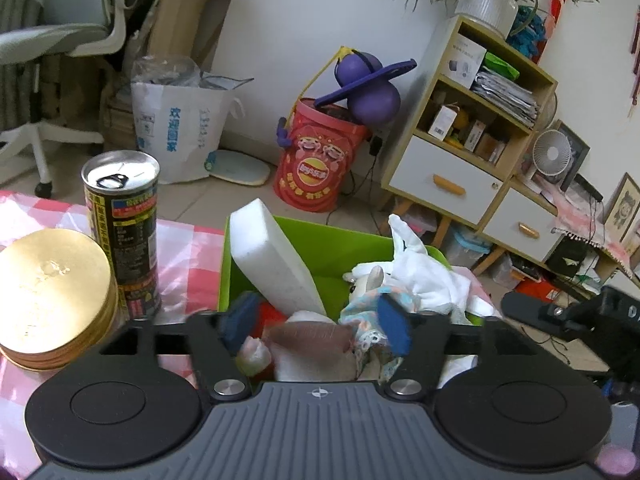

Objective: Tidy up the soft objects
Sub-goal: 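Carry both brown coasters over the green tray, then open both tools to drop the coasters into the tray, then grasp the burger plush with the left tool while the right tool grasps the pink towel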

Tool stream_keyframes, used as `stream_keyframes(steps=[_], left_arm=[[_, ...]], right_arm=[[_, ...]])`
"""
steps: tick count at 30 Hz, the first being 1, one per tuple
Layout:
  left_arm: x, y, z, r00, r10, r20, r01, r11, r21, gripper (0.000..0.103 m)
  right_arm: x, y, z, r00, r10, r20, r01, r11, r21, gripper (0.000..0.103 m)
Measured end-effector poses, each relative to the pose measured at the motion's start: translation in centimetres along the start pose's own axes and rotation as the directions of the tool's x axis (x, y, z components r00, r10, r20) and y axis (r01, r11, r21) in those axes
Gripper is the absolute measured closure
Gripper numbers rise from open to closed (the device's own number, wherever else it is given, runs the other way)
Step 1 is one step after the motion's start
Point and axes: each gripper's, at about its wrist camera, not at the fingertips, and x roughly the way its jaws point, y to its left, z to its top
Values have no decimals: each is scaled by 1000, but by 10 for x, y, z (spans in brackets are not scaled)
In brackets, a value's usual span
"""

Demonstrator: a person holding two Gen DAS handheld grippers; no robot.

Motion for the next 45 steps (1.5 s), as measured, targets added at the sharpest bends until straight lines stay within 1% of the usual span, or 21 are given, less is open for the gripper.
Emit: stream_keyframes(steps=[2,6,12,14,16,21,23,25,28,32,35,37,39,42,45], left_arm=[[-2,-1,1,1000,0,-8,0,1000,0,33],[-14,-4,3,1000,15,-11,-15,1000,16,23],[-44,-3,2,999,31,-27,-30,999,41,19],[-56,-2,1,999,37,-27,-35,998,49,17],[-68,-1,-1,999,47,-27,-45,997,57,12],[-97,7,-9,996,87,-21,-86,995,60,6],[-108,11,-13,995,102,-17,-101,994,51,6],[-118,16,-19,993,119,-24,-118,992,45,6],[-129,23,-30,988,153,-33,-152,987,45,5],[-136,34,-44,979,201,-37,-200,980,17,5],[-136,44,-54,976,211,-47,-212,977,-19,5],[-133,49,-61,972,230,-56,-231,973,-18,5],[-130,52,-67,965,257,-59,-258,966,0,5],[-125,55,-77,958,286,-32,-285,958,18,5],[-116,55,-83,951,308,-21,-308,951,28,5]], right_arm=[[-2,1,2,1000,2,8,-2,1000,2,57],[-9,4,6,1000,-4,23,4,1000,5,55],[-30,19,10,998,-56,29,58,996,-68,51],[-40,26,10,996,-79,38,83,991,-102,48],[-49,30,10,994,-94,49,100,988,-120,40],[-74,39,6,991,-120,55,126,982,-141,37],[-84,42,3,990,-126,56,133,979,-157,34],[-92,43,0,989,-135,60,143,975,-167,30],[-101,44,-6,986,-158,58,166,968,-188,26],[-109,47,-18,976,-206,71,217,941,-258,23],[-108,46,-29,970,-233,75,245,923,-297,23],[-108,44,-36,965,-249,87,263,909,-324,22],[-108,40,-44,957,-265,118,290,892,-346,20],[-103,33,-52,936,-318,148,351,862,-367,20],[-98,27,-55,912,-371,177,411,820,-399,20]])
